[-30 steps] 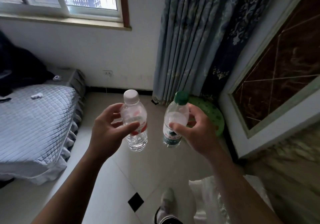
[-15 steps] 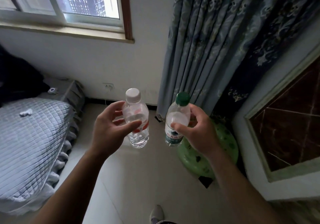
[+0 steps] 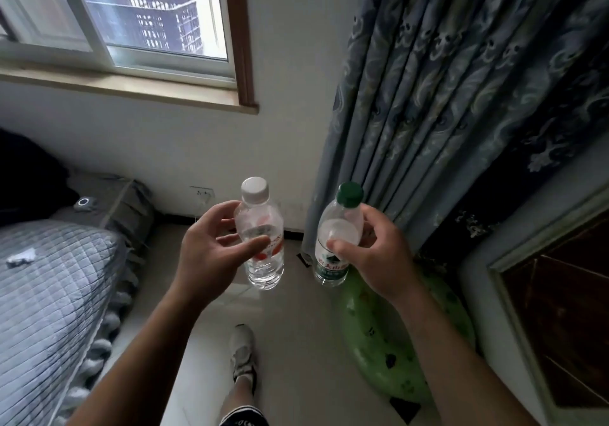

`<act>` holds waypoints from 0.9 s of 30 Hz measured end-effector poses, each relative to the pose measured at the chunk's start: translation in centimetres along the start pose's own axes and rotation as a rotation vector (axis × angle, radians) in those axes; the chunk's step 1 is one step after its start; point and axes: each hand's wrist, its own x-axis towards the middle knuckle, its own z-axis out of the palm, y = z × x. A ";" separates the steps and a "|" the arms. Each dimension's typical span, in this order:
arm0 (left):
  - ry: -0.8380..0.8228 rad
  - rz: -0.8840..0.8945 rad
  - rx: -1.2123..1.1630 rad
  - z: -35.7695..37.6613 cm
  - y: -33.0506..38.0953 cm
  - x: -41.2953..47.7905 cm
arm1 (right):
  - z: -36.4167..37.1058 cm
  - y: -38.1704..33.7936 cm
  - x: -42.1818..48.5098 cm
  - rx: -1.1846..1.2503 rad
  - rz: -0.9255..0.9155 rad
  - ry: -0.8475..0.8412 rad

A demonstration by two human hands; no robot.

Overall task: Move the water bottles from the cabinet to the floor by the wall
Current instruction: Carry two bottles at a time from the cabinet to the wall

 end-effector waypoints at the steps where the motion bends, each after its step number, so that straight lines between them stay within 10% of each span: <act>1: -0.014 0.004 0.000 -0.2 -0.6 1.7 | 0.6 0.2 1.5 -0.008 0.002 0.004; 27: -0.238 -0.148 0.175 -3.2 -11.5 39.9 | 13.1 4.0 36.2 -0.021 0.220 -0.023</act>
